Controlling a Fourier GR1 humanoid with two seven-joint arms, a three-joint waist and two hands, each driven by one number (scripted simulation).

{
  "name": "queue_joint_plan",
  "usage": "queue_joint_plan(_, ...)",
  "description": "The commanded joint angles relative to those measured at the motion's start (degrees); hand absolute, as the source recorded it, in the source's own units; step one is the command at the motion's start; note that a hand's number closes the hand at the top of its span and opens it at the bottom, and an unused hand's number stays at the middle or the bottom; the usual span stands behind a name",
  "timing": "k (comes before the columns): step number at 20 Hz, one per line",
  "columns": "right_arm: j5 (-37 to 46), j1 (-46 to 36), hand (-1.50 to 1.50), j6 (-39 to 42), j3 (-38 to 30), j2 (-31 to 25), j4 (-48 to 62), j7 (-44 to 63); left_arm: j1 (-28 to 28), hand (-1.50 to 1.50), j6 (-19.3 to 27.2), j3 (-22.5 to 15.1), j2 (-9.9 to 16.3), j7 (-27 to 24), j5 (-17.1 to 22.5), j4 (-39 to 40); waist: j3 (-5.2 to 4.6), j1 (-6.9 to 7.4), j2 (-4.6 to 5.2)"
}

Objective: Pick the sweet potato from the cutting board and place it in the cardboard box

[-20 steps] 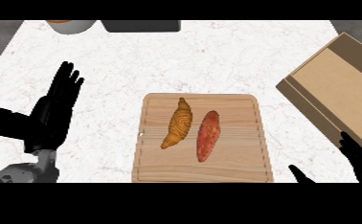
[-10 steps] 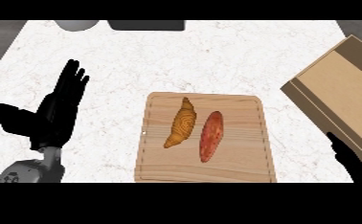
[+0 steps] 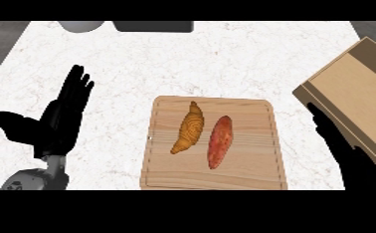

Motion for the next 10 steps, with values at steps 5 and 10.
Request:
queue_joint_plan(5, 5.72, -6.6, -1.5, 2.39, 3.82, 7.69, 8.02, 11.95, -0.55, 0.0, -2.91, 3.19, 1.0, 0.05, 0.58, 2.42, 0.05, -0.65, -0.08)
queue_joint_plan(10, 8.58, -8.01, -1.5, 2.29, 7.29, 14.75, 12.42, 10.25, -0.92, 0.0, 0.92, 1.84, -1.04, 3.89, -1.89, -2.87, 0.11, -0.63, -0.16)
